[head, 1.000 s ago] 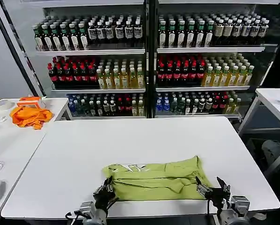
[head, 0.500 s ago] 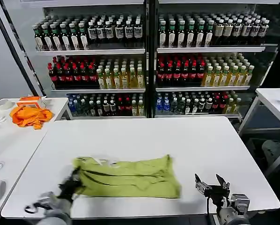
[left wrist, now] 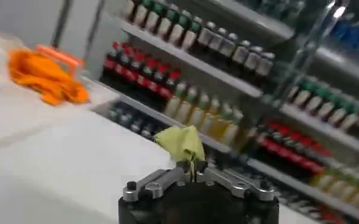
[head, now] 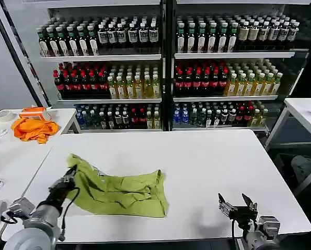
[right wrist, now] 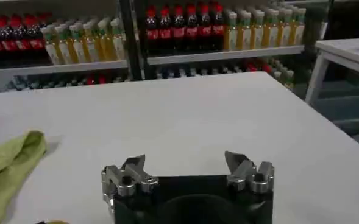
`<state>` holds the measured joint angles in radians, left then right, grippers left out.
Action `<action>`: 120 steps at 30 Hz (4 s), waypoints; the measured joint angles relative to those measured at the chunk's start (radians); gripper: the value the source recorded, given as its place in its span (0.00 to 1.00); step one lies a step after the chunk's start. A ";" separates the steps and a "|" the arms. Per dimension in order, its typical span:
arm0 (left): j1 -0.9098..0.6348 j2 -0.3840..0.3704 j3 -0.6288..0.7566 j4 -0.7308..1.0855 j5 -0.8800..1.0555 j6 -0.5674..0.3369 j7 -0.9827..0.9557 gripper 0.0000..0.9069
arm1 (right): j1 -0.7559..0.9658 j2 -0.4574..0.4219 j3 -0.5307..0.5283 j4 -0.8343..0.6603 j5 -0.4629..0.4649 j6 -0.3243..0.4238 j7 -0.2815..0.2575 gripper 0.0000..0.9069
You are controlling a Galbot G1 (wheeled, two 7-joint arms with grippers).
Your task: Fold and organize the clothes.
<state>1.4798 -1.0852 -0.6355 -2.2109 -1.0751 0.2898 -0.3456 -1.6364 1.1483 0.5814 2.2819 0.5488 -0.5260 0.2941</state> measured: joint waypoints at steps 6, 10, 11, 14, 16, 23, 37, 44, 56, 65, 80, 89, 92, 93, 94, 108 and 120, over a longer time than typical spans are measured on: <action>-0.029 -0.067 0.128 -0.010 -0.031 0.002 -0.002 0.02 | 0.000 -0.003 0.001 0.003 -0.001 0.003 -0.002 1.00; -0.050 -0.114 0.217 0.000 -0.026 0.004 -0.004 0.02 | -0.001 -0.006 0.001 0.004 -0.001 0.005 -0.003 1.00; -0.056 -0.123 0.236 0.005 -0.022 0.004 -0.004 0.02 | -0.001 -0.006 0.000 0.004 0.000 0.006 -0.003 1.00; -0.077 -0.155 0.298 0.025 -0.004 0.005 -0.004 0.02 | 0.000 -0.008 -0.001 0.004 0.000 0.008 -0.005 1.00; -0.096 -0.174 0.336 0.043 0.015 0.005 -0.003 0.14 | 0.000 -0.009 -0.002 0.004 0.000 0.009 -0.005 1.00; -0.166 -0.204 0.442 0.120 0.114 0.011 0.012 1.00 | 0.000 -0.018 -0.001 0.002 0.000 0.009 -0.005 1.00; -0.208 -0.188 0.538 0.163 0.314 0.021 0.089 1.00 | 0.016 -0.025 -0.005 -0.013 0.005 0.009 -0.004 1.00; -0.160 -0.139 0.451 0.140 0.340 0.022 0.075 1.00 | 0.033 -0.022 -0.016 -0.026 0.005 0.009 -0.004 1.00; -0.084 -0.098 0.269 0.190 0.307 0.033 0.041 1.00 | 0.056 -0.021 -0.027 -0.043 0.004 0.004 0.001 1.00; -0.087 -0.123 0.265 0.242 0.279 0.056 0.048 1.00 | 0.050 -0.022 -0.018 -0.043 0.004 0.004 0.001 1.00; -0.113 -0.160 0.266 0.286 0.140 0.055 0.099 0.02 | 0.035 -0.020 -0.003 -0.024 0.005 0.005 0.010 1.00; -0.116 -0.177 0.229 0.306 -0.006 0.050 0.120 0.02 | 0.025 -0.016 -0.002 -0.017 0.005 0.004 0.013 1.00; -0.117 -0.184 0.216 0.306 -0.051 0.047 0.127 0.02 | 0.023 -0.016 -0.002 -0.013 0.005 0.004 0.014 1.00; -0.117 -0.187 0.212 0.305 -0.065 0.046 0.128 0.02 | 0.023 -0.017 -0.002 -0.012 0.005 0.004 0.014 1.00; -0.117 -0.189 0.207 0.303 -0.081 0.046 0.130 0.02 | 0.022 -0.017 -0.002 -0.011 0.005 0.003 0.015 1.00; -0.100 -0.160 0.060 0.252 -0.272 0.059 0.129 0.02 | 0.024 -0.025 0.008 0.003 0.020 0.003 0.015 1.00; -0.093 0.081 -0.202 0.211 -0.223 0.118 0.145 0.02 | 0.055 -0.022 -0.014 -0.017 0.024 0.011 0.009 1.00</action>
<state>1.3872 -1.0047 -0.8375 -2.0002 -1.2976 0.4082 -0.2005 -1.5815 1.1267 0.5670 2.2654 0.5726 -0.5145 0.3035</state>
